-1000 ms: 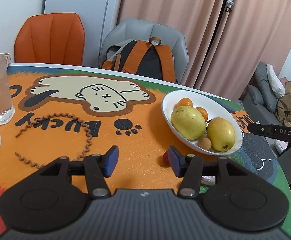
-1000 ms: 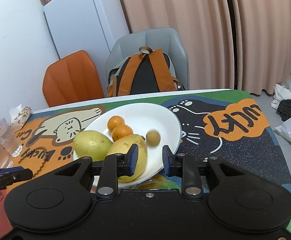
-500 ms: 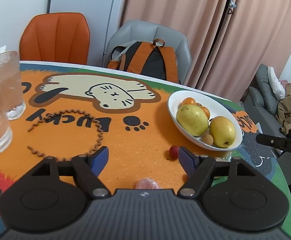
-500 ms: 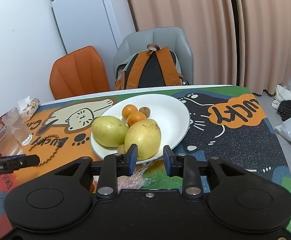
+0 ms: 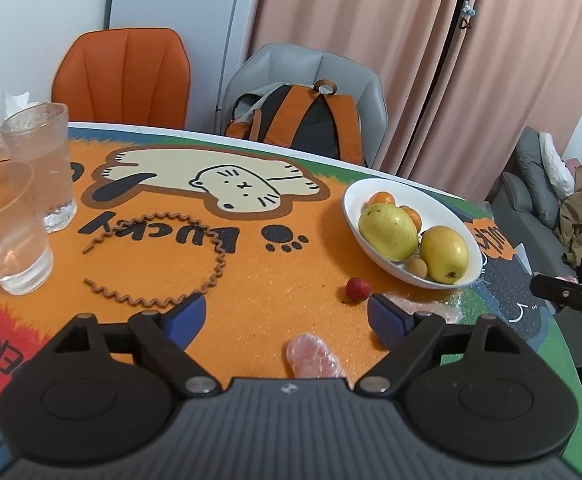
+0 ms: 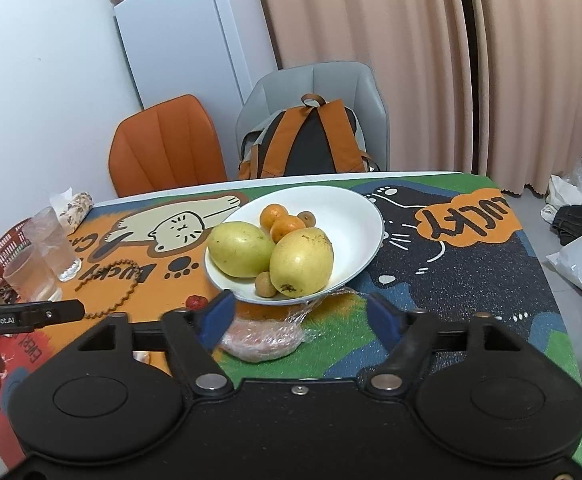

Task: Organize fruits
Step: 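Move both tools back toward the plastic-wrapped items on the table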

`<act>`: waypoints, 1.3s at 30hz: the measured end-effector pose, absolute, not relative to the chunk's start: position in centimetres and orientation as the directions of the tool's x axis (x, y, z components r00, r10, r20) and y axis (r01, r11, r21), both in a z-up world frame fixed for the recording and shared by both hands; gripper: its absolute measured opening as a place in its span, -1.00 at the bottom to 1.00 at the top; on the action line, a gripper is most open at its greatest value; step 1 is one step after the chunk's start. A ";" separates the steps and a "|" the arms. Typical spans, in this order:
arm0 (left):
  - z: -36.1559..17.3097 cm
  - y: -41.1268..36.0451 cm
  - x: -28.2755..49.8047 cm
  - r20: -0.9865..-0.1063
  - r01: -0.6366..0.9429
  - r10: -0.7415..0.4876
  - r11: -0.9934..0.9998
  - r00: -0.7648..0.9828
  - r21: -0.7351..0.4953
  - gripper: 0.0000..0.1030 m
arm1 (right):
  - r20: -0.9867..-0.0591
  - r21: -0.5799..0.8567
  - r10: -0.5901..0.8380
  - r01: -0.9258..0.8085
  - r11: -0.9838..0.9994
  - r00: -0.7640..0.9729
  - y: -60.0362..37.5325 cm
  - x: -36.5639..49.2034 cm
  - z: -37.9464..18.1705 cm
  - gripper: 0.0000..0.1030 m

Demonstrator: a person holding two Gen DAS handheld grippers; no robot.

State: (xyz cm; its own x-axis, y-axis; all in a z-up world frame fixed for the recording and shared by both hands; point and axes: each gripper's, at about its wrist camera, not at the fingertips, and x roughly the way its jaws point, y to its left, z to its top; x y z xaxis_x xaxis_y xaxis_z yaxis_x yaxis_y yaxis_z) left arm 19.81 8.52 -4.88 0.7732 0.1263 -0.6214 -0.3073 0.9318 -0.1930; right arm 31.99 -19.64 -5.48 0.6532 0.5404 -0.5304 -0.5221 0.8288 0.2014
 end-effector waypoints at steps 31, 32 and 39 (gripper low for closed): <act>-5.8 7.3 11.7 -0.642 -0.311 0.151 0.940 0.752 -0.143 0.78 | -0.514 0.209 0.588 -0.574 0.792 0.624 -19.9 23.5 -4.8 0.99; -5.9 7.5 11.7 -0.642 -0.313 0.151 0.939 0.752 -0.145 0.78 | -0.515 0.207 0.589 -0.576 0.791 0.623 -19.8 23.5 -4.9 0.99; -6.9 8.2 11.6 -0.652 -0.325 0.161 0.935 0.741 -0.139 0.78 | -0.528 0.208 0.590 -0.580 0.787 0.611 -19.3 23.3 -5.5 0.99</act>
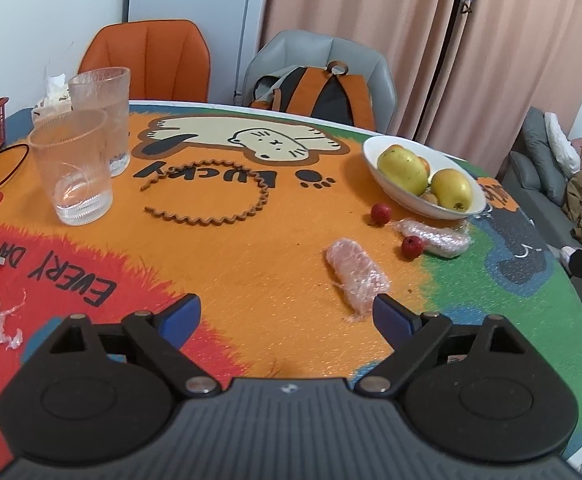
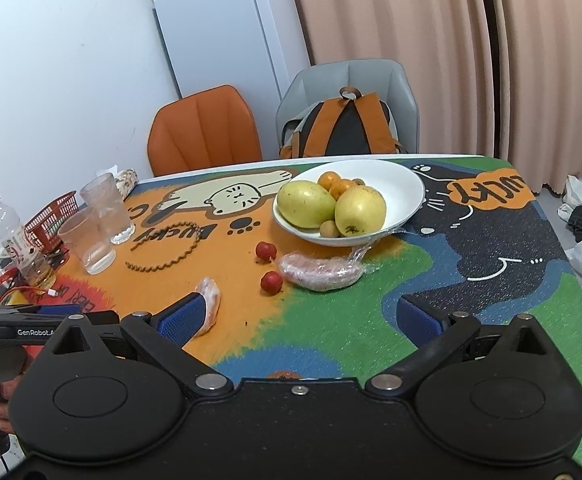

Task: Organize fruits
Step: 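Move both tools back toward the plastic-wrapped items on the table, then close the left tool on a wrapped pink item while the right tool grasps another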

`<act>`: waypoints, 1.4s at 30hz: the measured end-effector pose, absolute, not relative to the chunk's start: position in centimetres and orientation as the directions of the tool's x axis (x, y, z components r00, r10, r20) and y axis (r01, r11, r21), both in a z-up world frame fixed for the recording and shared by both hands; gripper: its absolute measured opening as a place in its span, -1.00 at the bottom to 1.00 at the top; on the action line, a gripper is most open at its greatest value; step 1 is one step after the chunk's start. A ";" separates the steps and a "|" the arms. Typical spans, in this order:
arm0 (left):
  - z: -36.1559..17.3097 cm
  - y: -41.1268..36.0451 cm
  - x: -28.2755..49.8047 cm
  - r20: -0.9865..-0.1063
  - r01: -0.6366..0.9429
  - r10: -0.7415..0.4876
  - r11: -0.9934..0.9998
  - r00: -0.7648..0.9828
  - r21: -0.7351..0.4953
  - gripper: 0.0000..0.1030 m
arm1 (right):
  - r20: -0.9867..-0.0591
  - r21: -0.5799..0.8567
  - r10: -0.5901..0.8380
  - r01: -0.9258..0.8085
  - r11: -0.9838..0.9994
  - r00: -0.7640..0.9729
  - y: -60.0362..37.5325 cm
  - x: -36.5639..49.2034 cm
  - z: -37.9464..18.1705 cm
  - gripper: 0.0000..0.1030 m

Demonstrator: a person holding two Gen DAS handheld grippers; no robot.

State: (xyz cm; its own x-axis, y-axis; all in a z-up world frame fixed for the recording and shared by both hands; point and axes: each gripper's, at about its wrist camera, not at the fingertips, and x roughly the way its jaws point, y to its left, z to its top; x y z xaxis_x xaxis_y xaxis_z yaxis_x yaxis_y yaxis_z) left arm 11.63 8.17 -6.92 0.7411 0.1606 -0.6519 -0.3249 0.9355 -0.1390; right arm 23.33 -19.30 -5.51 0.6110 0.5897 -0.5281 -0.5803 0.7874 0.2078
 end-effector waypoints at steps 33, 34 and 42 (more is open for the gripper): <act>-12.1 7.2 19.3 -0.710 -0.269 0.189 0.963 0.678 -0.001 0.79 | -0.579 0.254 0.580 -0.549 0.796 0.573 -18.6 28.4 -9.3 0.99; -12.1 7.0 19.5 -0.710 -0.262 0.184 0.965 0.680 -0.001 0.79 | -0.581 0.256 0.579 -0.547 0.797 0.572 -18.5 28.6 -9.4 0.99; -12.2 5.9 21.3 -0.705 -0.229 0.153 0.973 0.693 -0.014 0.79 | -0.595 0.262 0.574 -0.539 0.801 0.563 -18.2 29.6 -10.1 0.99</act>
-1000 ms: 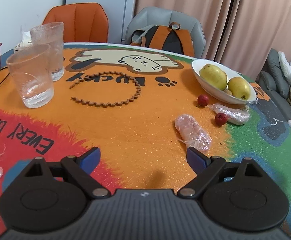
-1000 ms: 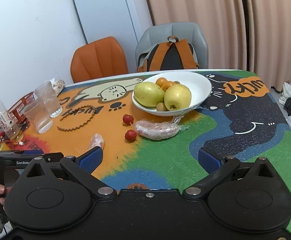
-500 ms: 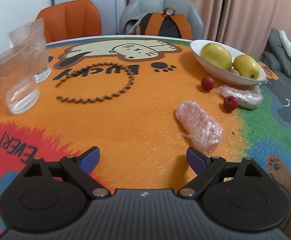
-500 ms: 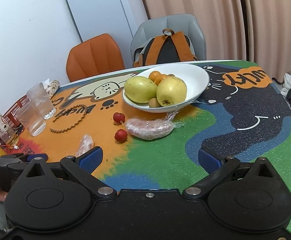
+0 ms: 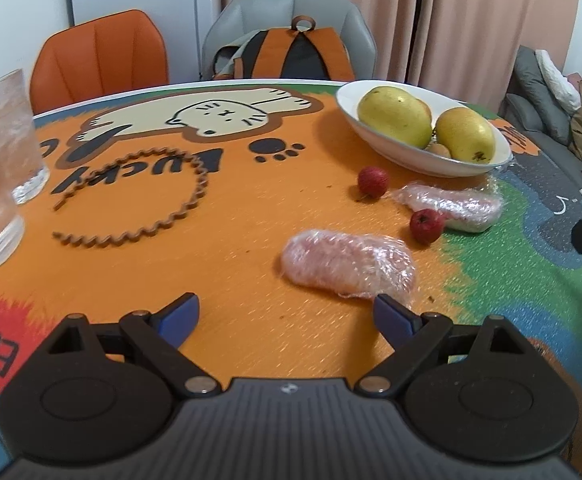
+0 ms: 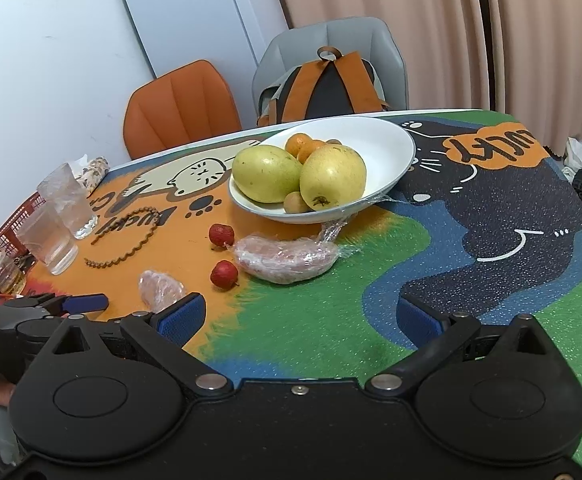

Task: Organize fruits
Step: 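Close the left tool on a wrapped pink item while the right tool grasps another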

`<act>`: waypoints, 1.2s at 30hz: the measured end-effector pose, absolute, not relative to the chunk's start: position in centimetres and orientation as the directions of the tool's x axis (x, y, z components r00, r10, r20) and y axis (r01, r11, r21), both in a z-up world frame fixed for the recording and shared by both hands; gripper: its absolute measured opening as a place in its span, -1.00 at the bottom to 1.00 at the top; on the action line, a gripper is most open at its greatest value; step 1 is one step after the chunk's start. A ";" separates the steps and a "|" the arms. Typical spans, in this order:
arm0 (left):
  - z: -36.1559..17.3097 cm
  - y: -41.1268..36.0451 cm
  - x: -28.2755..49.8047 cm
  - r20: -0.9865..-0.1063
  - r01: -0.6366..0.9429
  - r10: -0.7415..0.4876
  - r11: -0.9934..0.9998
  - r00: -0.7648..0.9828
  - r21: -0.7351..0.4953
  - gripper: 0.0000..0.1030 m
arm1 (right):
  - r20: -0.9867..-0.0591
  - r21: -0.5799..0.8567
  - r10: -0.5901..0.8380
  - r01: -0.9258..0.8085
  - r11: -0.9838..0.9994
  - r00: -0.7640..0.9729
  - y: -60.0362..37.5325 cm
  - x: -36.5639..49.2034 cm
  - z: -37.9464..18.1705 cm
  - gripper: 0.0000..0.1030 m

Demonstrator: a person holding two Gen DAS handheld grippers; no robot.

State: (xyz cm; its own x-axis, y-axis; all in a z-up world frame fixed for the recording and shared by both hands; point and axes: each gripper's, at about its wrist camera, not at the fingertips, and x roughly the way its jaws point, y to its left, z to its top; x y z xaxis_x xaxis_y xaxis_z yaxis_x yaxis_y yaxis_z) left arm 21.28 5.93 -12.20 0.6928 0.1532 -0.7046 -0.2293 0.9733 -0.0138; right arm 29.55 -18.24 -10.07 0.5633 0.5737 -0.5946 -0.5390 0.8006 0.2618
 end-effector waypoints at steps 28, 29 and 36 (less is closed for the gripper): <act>-12.5 2.9 23.5 -0.673 -0.222 0.141 0.974 0.726 -0.035 0.69 | -0.613 0.260 0.551 -0.514 0.818 0.566 -17.8 30.9 -11.0 0.99; -12.4 2.9 23.4 -0.668 -0.224 0.148 0.974 0.729 -0.029 0.54 | -0.614 0.255 0.549 -0.515 0.818 0.568 -17.6 30.9 -10.9 0.99; -12.1 4.3 22.9 -0.655 -0.236 0.139 0.970 0.743 -0.062 0.39 | -0.619 0.230 0.542 -0.529 0.817 0.568 -15.3 31.4 -11.0 0.97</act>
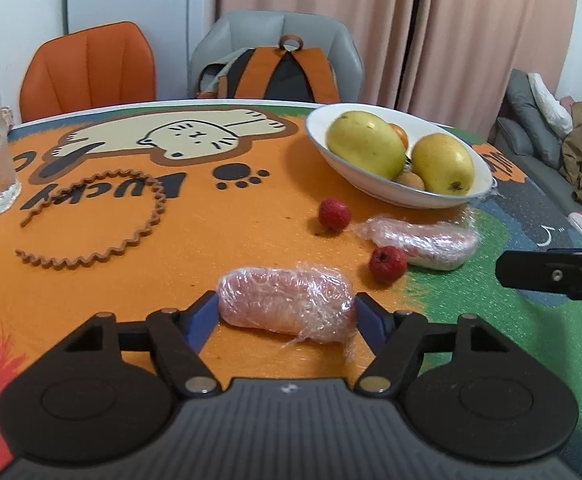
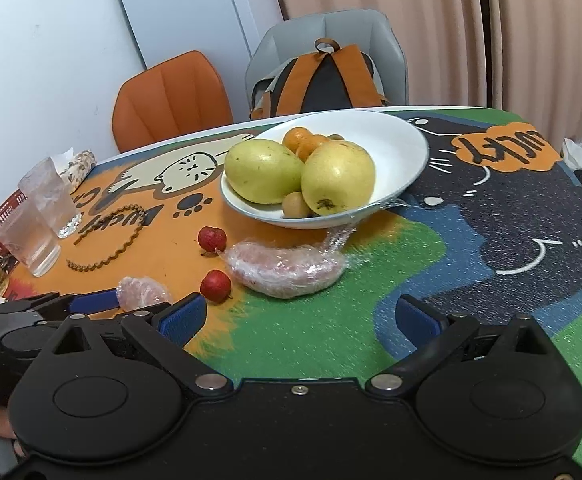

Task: Organize fruits
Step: 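Close the left tool on a wrapped pink item while the right tool grasps another, then lift the wrapped item with the right tool while the left tool holds its wrapped item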

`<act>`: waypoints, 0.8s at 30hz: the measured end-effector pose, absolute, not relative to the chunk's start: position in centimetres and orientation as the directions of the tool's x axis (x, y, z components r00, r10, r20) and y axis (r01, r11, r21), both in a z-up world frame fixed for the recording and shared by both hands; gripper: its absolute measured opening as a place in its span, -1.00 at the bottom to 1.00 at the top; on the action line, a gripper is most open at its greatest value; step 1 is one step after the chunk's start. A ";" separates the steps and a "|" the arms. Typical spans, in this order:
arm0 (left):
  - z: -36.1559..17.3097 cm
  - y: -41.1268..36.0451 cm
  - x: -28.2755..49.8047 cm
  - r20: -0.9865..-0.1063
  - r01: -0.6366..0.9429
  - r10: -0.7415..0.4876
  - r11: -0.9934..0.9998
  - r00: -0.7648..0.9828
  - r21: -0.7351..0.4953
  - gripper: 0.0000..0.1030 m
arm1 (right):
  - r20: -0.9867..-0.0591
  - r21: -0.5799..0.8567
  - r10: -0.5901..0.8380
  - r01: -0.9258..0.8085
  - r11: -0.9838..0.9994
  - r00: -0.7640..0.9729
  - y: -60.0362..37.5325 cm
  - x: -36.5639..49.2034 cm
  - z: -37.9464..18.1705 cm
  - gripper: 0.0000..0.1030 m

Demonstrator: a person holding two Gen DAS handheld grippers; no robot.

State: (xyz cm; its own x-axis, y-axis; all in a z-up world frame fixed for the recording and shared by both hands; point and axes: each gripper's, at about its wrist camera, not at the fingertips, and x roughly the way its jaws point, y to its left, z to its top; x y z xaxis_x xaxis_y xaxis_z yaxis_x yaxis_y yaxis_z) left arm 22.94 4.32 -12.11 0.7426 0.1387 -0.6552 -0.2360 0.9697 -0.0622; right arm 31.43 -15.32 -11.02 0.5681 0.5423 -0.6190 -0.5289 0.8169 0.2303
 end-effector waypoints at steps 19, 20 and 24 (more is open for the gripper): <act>-11.1 9.0 22.2 -0.630 -0.299 0.161 0.947 0.760 -0.118 0.39 | -0.661 0.192 0.470 -0.474 0.859 0.585 -10.4 33.3 -11.9 0.99; -11.1 9.2 22.2 -0.629 -0.303 0.163 0.945 0.760 -0.121 0.39 | -0.664 0.189 0.466 -0.472 0.861 0.585 -10.1 33.4 -12.0 0.99; -11.0 10.1 22.0 -0.627 -0.319 0.171 0.939 0.760 -0.130 0.39 | -0.677 0.169 0.439 -0.455 0.874 0.591 -8.9 33.8 -12.3 0.99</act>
